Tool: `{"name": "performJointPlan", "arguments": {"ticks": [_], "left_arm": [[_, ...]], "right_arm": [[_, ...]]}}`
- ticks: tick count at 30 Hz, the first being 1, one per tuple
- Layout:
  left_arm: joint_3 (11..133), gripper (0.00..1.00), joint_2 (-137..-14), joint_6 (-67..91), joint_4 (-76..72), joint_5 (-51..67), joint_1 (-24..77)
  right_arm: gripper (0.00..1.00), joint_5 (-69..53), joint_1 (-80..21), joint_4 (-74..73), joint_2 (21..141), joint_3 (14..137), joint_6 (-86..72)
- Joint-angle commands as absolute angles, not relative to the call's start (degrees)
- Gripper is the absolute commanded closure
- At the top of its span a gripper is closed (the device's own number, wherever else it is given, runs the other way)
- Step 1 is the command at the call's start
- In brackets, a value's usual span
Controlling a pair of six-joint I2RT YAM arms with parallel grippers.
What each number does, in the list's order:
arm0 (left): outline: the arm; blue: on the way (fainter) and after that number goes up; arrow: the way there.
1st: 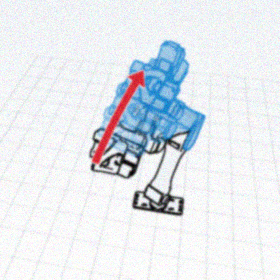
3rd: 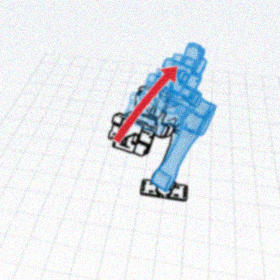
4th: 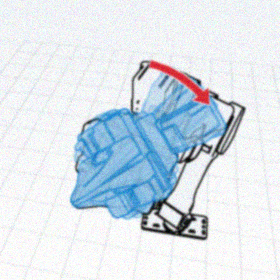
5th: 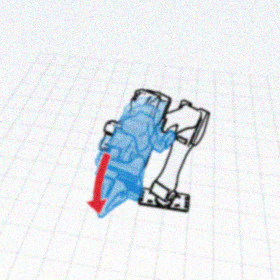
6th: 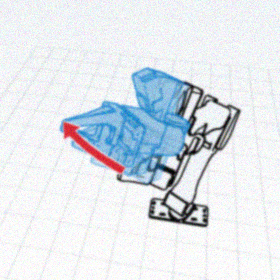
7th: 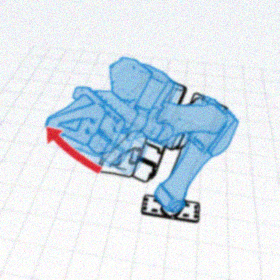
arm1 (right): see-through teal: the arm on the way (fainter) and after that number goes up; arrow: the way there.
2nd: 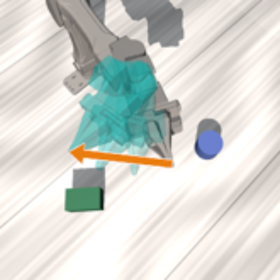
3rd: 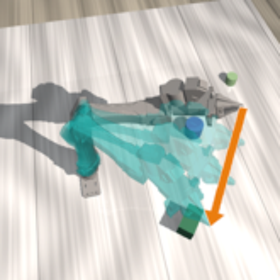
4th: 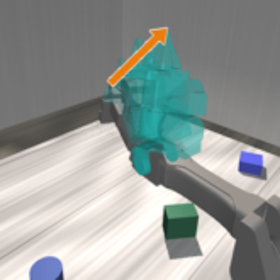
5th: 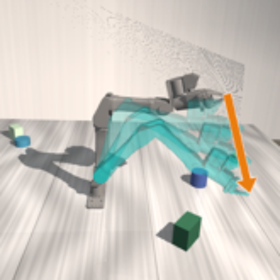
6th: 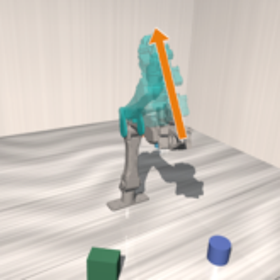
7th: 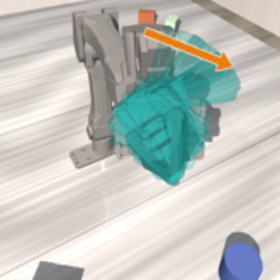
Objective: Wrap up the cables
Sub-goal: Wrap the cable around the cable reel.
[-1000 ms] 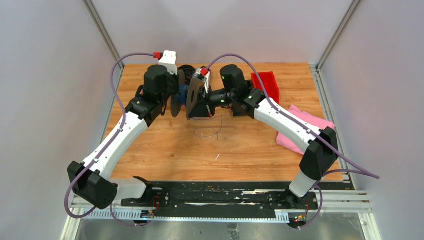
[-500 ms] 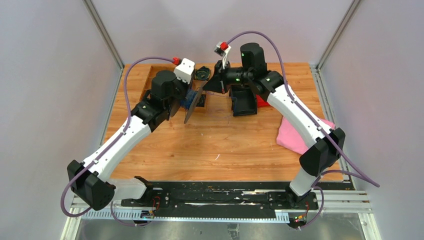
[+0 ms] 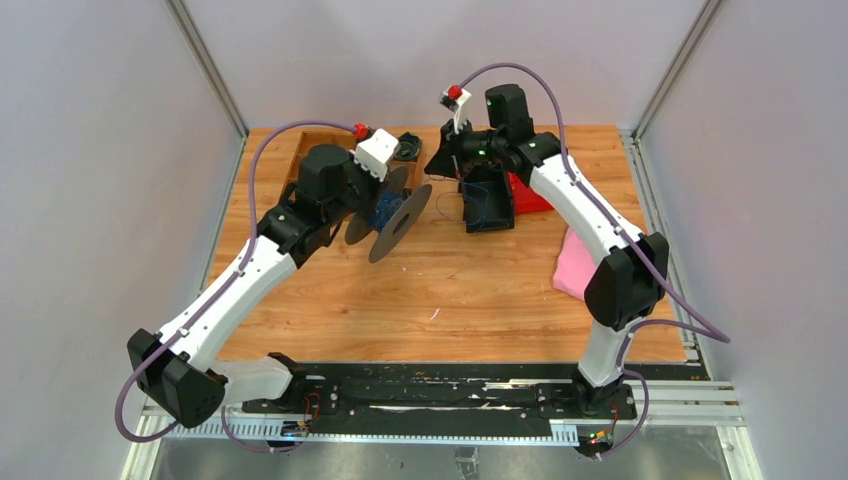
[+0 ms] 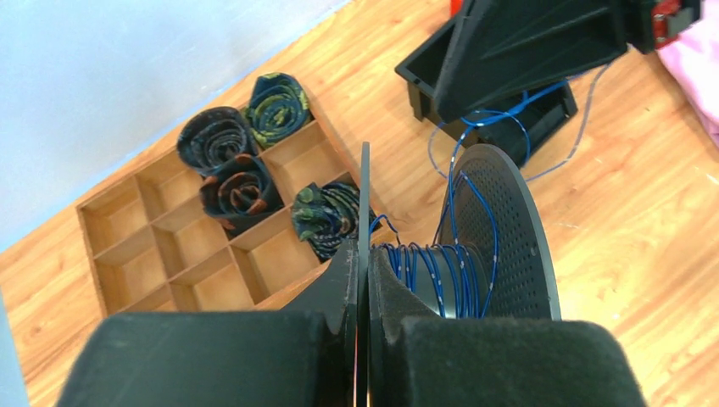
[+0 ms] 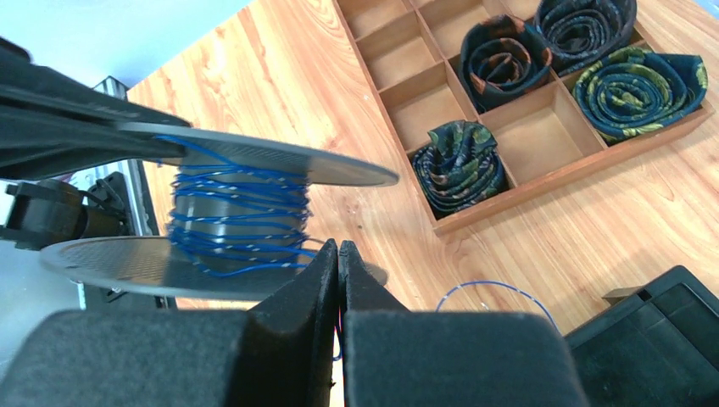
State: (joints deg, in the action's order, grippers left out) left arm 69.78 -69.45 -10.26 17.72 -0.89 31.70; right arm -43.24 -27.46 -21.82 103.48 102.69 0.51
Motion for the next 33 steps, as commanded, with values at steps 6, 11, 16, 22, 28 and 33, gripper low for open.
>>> {"name": "performJointPlan", "arguments": {"ticks": [6,11,16,22,28,33], "left_arm": [[74.66,1.0,-67.06,-6.81,17.91,5.85,32.21],[75.69,1.0,-67.16,-5.44,18.31,8.34,31.99],[76.01,1.0,-67.0,-4.47,18.44,9.32,31.38],[75.69,1.0,-66.63,-2.95,18.14,10.74,30.27],[75.84,1.0,-66.79,-1.4,17.9,11.23,29.64],[76.25,1.0,-66.92,-0.58,18.14,10.52,29.53]], "right_arm": [[0.99,-45.46,-23.97,-21.73,105.33,100.08,5.55],[0.99,-47.73,-23.48,-21.25,105.72,97.12,7.13],[0.98,-49.76,-22.67,-21.27,105.58,95.04,7.07],[0.77,-51.79,-19.56,-21.83,105.38,95.07,5.63],[0.58,-53.26,-16.1,-22.44,104.16,94.73,4.79],[0.53,-53.89,-12.47,-22.59,102.57,94.4,4.41]]}}
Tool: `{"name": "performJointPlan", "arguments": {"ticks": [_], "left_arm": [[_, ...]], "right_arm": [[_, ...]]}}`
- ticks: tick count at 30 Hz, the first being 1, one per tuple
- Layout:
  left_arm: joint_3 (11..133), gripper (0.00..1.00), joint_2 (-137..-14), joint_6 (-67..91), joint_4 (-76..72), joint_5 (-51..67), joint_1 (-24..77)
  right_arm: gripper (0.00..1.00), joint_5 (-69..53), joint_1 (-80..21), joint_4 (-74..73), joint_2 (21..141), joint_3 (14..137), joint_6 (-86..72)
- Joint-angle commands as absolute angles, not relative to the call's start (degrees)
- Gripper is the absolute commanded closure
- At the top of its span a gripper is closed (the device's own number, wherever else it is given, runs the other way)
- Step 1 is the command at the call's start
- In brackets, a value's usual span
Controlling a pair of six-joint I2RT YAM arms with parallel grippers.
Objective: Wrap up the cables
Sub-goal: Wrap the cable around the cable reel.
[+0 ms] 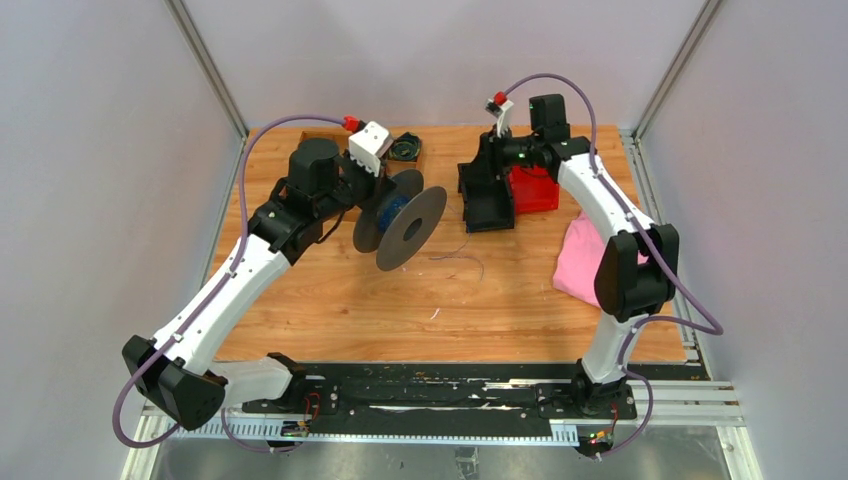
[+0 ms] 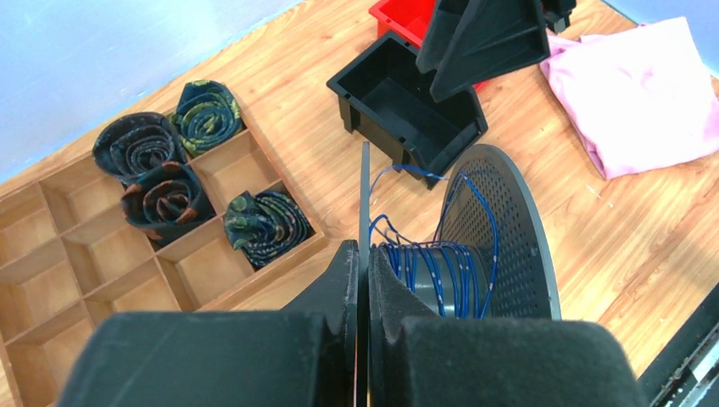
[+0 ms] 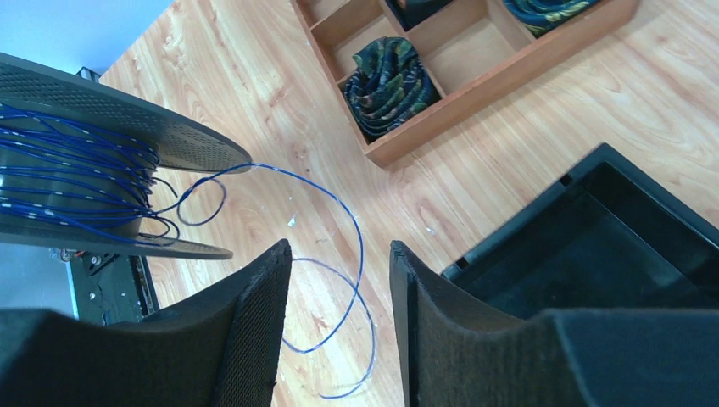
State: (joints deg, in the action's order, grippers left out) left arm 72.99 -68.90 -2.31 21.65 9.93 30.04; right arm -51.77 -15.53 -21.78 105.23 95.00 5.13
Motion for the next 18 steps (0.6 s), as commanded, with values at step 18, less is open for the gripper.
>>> {"name": "performJointPlan", "arguments": {"ticks": [18], "left_arm": [[80.68,1.0,-68.2,5.38,19.35,14.27,28.07]], "right_arm": [[0.39,-53.84,-14.46,-18.63,101.15,81.49,9.59]]}}
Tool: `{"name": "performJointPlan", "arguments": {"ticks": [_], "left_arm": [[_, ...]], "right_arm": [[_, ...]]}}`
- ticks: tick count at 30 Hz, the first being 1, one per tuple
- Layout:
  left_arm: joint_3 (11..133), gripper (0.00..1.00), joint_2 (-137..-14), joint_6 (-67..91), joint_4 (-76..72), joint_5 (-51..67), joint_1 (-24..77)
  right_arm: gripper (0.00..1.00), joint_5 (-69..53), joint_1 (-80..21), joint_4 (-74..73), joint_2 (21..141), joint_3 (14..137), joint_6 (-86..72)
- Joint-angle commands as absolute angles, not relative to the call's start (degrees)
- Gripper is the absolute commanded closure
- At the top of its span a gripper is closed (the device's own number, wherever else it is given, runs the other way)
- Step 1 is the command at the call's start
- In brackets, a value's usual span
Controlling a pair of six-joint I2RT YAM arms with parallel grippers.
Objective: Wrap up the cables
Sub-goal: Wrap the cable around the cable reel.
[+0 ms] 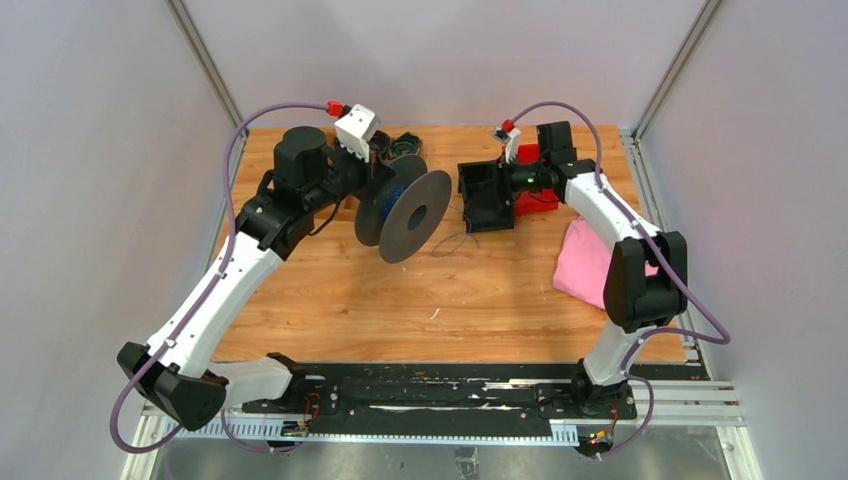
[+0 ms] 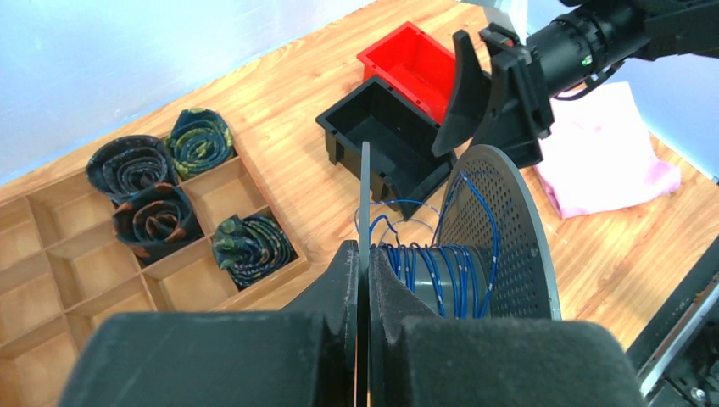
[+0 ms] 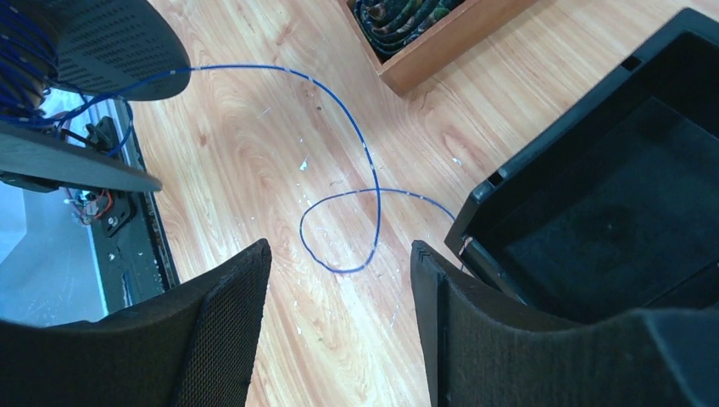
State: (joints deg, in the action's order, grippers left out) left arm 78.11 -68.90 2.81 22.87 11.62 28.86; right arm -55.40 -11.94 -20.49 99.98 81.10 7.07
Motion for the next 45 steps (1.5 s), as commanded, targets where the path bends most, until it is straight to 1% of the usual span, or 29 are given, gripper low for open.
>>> {"name": "performJointPlan", "arguments": {"ticks": [1,11,13,14,15,16,17,18,19,20,25,29,34,39,45], "left_arm": [[80.68,1.0,-68.2,5.58,19.16,14.53,27.96],[81.36,1.0,-68.42,7.65,18.47,16.2,26.94],[81.52,1.0,-68.5,8.26,18.38,16.51,26.58],[81.62,1.0,-68.49,8.65,18.37,16.31,26.37],[81.65,1.0,-68.46,9.14,18.29,15.75,26.09],[81.75,1.0,-68.4,9.78,18.21,15.16,25.57],[81.82,1.0,-68.38,10.55,18.22,14.12,25.09],[81.93,1.0,-68.4,11.44,18.3,12.76,24.48],[82.1,1.0,-68.47,12.25,18.6,10.99,23.91],[82.4,1.0,-68.63,13.01,18.94,9.02,23.34],[83.5,0.99,-69.71,15.79,19.69,0.13,20.84],[84.23,1.0,-70.8,17.29,19.6,-4.51,19.75],[84.24,1.0,-71.52,18.1,19.16,-8.99,19.25],[83.49,1.0,-71.95,15.49,16.94,-14.75,19.25],[81.21,1.0,-72.33,11.81,13.41,-18.51,19.25]], "right_arm": [[0.38,-53.39,-14.68,-18.82,102.13,81.86,9.89],[0.38,-49.14,-18.69,-20.2,108.5,83.41,12.4],[0.42,-49.27,-19.33,-20.46,109.32,83.49,12.5],[0.46,-49.5,-19.53,-20.67,109.6,83.39,12.63],[0.53,-49.75,-19.67,-20.66,109.68,83.1,12.61],[0.63,-50.06,-19.81,-20.78,109.69,82.69,12.65],[0.76,-50.36,-19.86,-20.67,109.5,82.07,12.59],[0.87,-50.6,-19.98,-20.59,109.2,81.46,12.41],[0.95,-50.9,-20.08,-20.35,108.75,80.44,12.02],[0.99,-50.92,-20.24,-19.59,108.15,79.29,11.23],[0.99,-50.84,-23.24,-9.97,103.08,68.94,4.15],[0.99,-48.9,-28.52,-7.24,100.15,65.51,1.83],[0.99,-47.48,-34.59,-5.42,98.11,63.84,-0.8],[0.99,-47.85,-38.74,-3.49,95.65,63.02,-2.73],[0.99,-51.85,-43.74,-6.06,94.41,65.89,-1.94]]}}
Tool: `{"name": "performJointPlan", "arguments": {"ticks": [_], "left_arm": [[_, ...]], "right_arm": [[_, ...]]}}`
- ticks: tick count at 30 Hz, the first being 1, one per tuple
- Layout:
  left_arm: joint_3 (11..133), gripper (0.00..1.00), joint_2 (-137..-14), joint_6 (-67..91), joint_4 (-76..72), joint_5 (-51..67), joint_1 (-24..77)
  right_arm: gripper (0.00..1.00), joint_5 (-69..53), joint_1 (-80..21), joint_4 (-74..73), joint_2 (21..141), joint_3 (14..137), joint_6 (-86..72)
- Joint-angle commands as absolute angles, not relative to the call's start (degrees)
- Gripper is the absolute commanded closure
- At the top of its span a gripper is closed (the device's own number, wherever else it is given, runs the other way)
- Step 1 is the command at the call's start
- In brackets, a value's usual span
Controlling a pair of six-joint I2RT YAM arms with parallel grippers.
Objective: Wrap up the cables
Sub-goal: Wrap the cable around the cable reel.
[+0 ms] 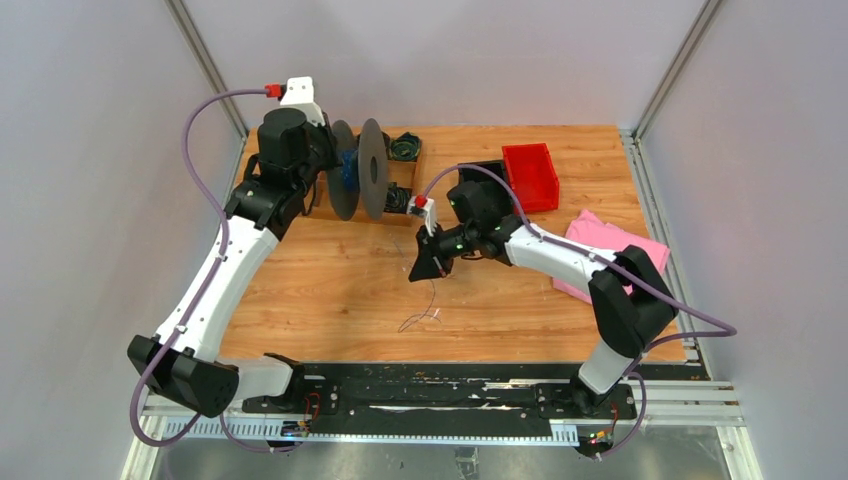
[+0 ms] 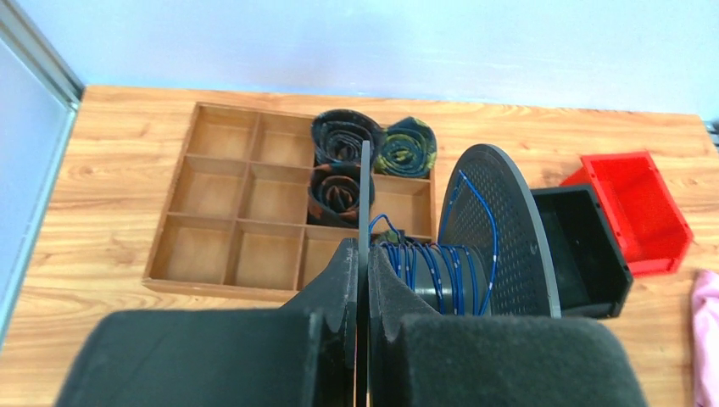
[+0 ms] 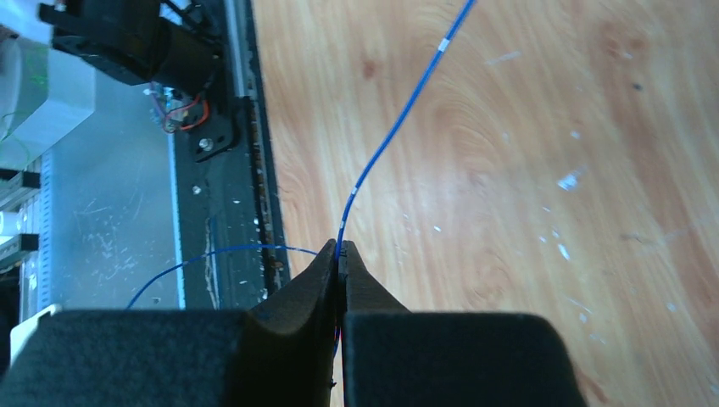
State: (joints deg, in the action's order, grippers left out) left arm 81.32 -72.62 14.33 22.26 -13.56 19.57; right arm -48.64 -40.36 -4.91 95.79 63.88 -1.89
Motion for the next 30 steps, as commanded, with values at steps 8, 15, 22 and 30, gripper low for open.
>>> {"name": "performJointPlan", "arguments": {"ticks": [8,15,22,30], "left_arm": [[77.09,1.0,-72.25,6.67,8.13,-22.33,19.31],[72.98,1.0,-70.83,2.11,4.6,-23.09,20.32],[69.97,1.0,-69.27,-3.06,3.15,-22.54,23.66],[69.64,1.0,-68.34,-7.34,7.47,-14.18,26.81]], "right_arm": [[0.99,-56.34,-48.34,-15.81,95.06,74.76,2.66],[0.99,-54.67,-49.31,-19.02,93.29,81.49,1.94],[0.99,-48.72,-48.14,-24.01,92.72,89.36,2.15],[0.99,-44.61,-44.02,-28.49,93.42,98.2,2.72]]}}
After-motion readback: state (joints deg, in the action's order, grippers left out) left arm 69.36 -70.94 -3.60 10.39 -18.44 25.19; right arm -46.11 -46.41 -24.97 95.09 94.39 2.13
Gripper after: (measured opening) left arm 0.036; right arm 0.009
